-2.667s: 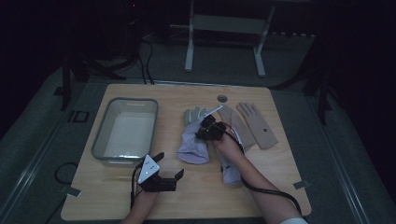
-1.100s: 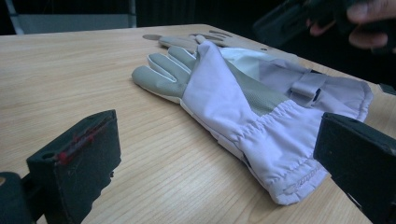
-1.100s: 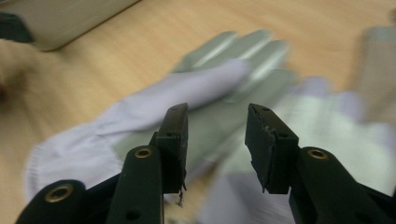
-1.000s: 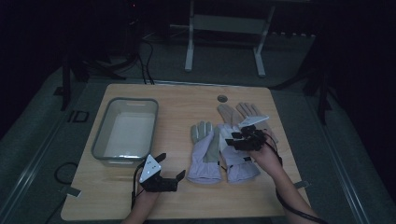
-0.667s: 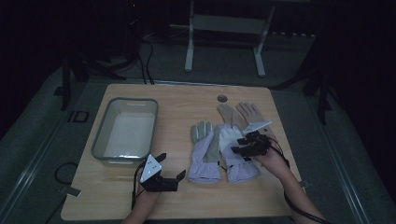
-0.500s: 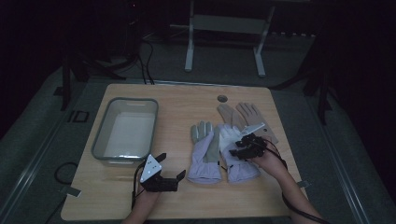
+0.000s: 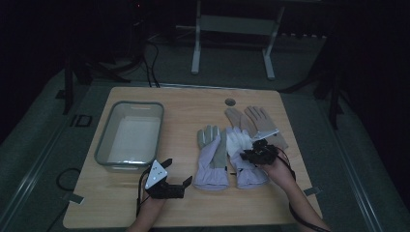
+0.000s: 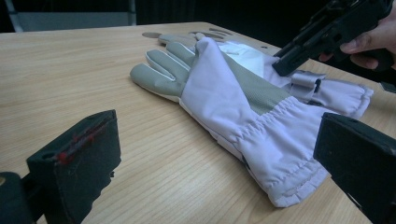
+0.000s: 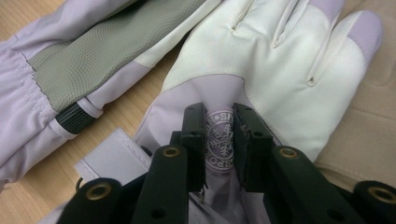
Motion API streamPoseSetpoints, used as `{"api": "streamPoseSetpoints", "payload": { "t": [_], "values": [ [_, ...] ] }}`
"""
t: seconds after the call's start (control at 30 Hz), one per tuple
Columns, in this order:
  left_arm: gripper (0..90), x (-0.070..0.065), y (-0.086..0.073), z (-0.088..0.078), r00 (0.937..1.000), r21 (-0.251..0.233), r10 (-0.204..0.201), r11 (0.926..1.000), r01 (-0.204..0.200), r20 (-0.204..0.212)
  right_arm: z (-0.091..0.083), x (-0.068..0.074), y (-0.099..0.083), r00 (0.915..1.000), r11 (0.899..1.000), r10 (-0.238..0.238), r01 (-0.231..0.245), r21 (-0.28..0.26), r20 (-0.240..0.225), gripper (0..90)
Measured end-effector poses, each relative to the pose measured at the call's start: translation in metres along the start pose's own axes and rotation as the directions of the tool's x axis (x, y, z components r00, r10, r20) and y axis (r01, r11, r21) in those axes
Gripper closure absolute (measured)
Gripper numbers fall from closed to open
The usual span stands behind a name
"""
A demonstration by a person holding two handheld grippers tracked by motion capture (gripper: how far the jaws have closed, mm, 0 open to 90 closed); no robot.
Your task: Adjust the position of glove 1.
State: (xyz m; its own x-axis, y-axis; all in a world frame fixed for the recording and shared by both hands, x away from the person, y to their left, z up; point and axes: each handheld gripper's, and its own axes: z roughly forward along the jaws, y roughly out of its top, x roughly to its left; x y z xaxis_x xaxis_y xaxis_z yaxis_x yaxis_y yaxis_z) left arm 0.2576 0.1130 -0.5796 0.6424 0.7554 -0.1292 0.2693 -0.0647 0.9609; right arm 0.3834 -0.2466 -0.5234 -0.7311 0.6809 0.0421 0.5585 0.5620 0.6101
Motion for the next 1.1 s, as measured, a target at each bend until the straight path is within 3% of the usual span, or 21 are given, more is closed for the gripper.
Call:
{"api": "streamPoseSetpoints", "payload": {
  "t": [0.2,0.4,0.53,0.63,0.8,0.93,0.97,1.1],
  "values": [
    [0.9,0.0,0.0,0.0,1.0,-0.001,0.0,1.0,0.0,-0.001,-0.011,-0.001,0.001,0.9989,0.999,0.036,-0.036,-0.018,0.03,77.4],
    [0.9,-0.001,0.0,0.0,1.0,-0.001,0.0,1.0,0.0,-0.003,-0.033,-0.003,0.003,0.9934,0.992,0.096,-0.09,-0.087,0.063,77.3],
    [0.9,-0.001,0.0,0.0,1.0,-0.005,-0.002,1.0,0.002,-0.005,-0.045,0.002,0.01,0.9915,0.989,0.103,-0.093,-0.118,0.08,77.3],
    [0.9,-0.001,0.001,0.0,1.0,-0.007,0.0,1.0,0.0,-0.005,-0.06,0.014,0.023,0.9904,0.979,0.117,-0.102,-0.175,0.074,77.3],
    [0.9,0.0,0.001,-0.001,1.0,-0.009,0.001,1.0,-0.001,-0.007,-0.07,0.037,0.041,0.9908,0.969,0.122,-0.107,-0.223,0.057,77.2],
    [0.9,-0.001,0.002,-0.002,0.9999,-0.014,0.009,0.9999,-0.009,-0.009,-0.069,0.051,0.049,0.9915,0.966,0.12,-0.104,-0.235,0.051,77.1],
    [0.9,-0.001,0.002,-0.002,0.9999,-0.017,0.009,0.9998,-0.009,-0.01,-0.065,0.062,0.054,0.9916,0.966,0.127,-0.117,-0.23,0.027,77.1],
    [0.9,-0.001,0.003,-0.003,0.9999,-0.02,0.005,0.9998,-0.005,-0.012,-0.055,0.08,0.063,0.9922,0.97,0.125,-0.122,-0.211,-0.003,77.1]
  ]
}}
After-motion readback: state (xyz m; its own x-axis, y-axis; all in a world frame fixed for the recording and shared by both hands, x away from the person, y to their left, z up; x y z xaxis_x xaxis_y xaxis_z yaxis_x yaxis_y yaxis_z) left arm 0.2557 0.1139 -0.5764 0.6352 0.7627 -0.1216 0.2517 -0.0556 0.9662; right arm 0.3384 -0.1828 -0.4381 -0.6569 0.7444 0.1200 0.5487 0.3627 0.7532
